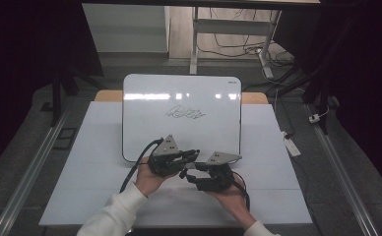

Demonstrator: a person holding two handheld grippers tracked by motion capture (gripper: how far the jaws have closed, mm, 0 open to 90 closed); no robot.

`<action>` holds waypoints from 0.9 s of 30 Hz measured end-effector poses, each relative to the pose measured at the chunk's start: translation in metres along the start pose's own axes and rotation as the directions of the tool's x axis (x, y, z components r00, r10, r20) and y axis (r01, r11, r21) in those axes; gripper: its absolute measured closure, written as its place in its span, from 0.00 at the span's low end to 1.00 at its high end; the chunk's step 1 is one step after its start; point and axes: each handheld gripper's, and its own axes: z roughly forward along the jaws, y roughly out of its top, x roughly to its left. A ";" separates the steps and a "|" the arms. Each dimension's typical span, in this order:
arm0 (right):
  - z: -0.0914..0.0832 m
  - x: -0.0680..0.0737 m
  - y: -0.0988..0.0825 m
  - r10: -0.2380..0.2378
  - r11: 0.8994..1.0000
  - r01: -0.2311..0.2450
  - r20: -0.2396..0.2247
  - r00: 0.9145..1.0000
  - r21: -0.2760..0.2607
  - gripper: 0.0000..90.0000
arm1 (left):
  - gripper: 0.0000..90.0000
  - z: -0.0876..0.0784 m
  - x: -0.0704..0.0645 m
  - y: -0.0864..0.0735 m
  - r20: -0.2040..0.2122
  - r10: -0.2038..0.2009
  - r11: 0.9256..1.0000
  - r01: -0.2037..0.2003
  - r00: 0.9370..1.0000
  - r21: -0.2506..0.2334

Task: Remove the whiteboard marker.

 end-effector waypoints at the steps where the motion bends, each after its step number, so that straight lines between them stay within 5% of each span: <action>1: 0.001 -0.001 0.001 0.020 1.000 -0.020 -0.006 1.000 0.001 0.51 | 0.91 0.001 -0.001 0.000 -0.006 0.002 1.000 -0.002 1.000 0.004; 8: 0.007 -0.001 0.003 0.070 0.997 -0.069 -0.029 0.997 0.015 0.59 | 0.91 0.008 -0.006 0.001 -0.017 0.010 1.000 -0.010 1.000 0.011; 13: 0.014 -0.001 0.003 0.097 0.994 -0.095 -0.045 0.994 0.054 0.81 | 0.91 0.012 -0.011 0.001 -0.020 0.032 0.999 -0.032 0.999 0.020; 22: 0.015 -0.006 0.002 0.134 0.989 -0.132 -0.033 0.990 0.071 0.85 | 0.90 0.014 -0.013 0.000 -0.018 0.042 0.999 -0.042 0.999 0.028; 26: 0.014 -0.006 0.002 0.118 0.992 -0.117 -0.028 0.993 0.050 0.85 | 0.78 0.012 -0.013 0.000 -0.015 0.025 1.000 -0.025 1.000 0.007; 27: 0.010 -0.005 0.003 0.108 0.994 -0.107 -0.018 0.994 0.029 0.86 | 0.66 0.005 -0.012 0.000 -0.026 0.019 1.000 -0.019 0.999 -0.001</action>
